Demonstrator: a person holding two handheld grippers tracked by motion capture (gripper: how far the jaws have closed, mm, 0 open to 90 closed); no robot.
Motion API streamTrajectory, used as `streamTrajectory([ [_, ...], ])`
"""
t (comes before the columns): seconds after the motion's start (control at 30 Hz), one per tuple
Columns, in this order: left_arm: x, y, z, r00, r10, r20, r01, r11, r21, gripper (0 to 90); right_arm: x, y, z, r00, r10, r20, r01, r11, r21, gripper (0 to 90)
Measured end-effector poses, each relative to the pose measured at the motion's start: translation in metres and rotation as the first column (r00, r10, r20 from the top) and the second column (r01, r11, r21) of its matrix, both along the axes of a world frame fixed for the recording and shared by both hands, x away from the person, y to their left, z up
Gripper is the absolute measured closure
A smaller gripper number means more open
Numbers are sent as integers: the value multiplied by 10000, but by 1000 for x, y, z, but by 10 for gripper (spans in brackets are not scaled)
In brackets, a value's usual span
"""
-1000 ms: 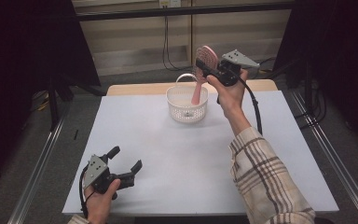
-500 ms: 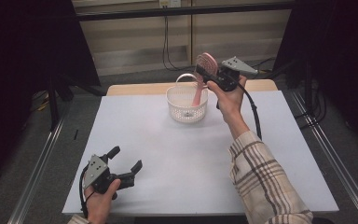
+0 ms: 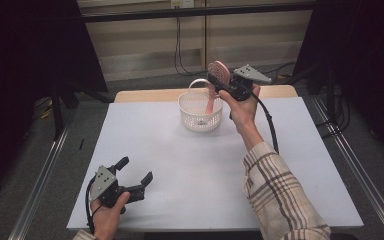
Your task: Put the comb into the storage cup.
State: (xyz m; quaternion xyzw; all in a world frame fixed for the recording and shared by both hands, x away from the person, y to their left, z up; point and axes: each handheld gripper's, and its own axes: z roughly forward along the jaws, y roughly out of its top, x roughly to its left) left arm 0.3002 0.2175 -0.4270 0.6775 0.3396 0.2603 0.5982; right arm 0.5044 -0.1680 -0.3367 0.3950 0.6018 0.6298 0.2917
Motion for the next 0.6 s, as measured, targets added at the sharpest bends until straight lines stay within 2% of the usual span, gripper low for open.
streamTrajectory([
  [0.17,1,0,-1,9999,-54,-144,54,10000,4,38,1,1,-5,10000,59,-4,-59,10000,-25,620],
  [0.6,0,0,-1,9999,-39,-115,39,10000,5,38,3,5,-17,9997,-170,-189,171,9999,27,620],
])
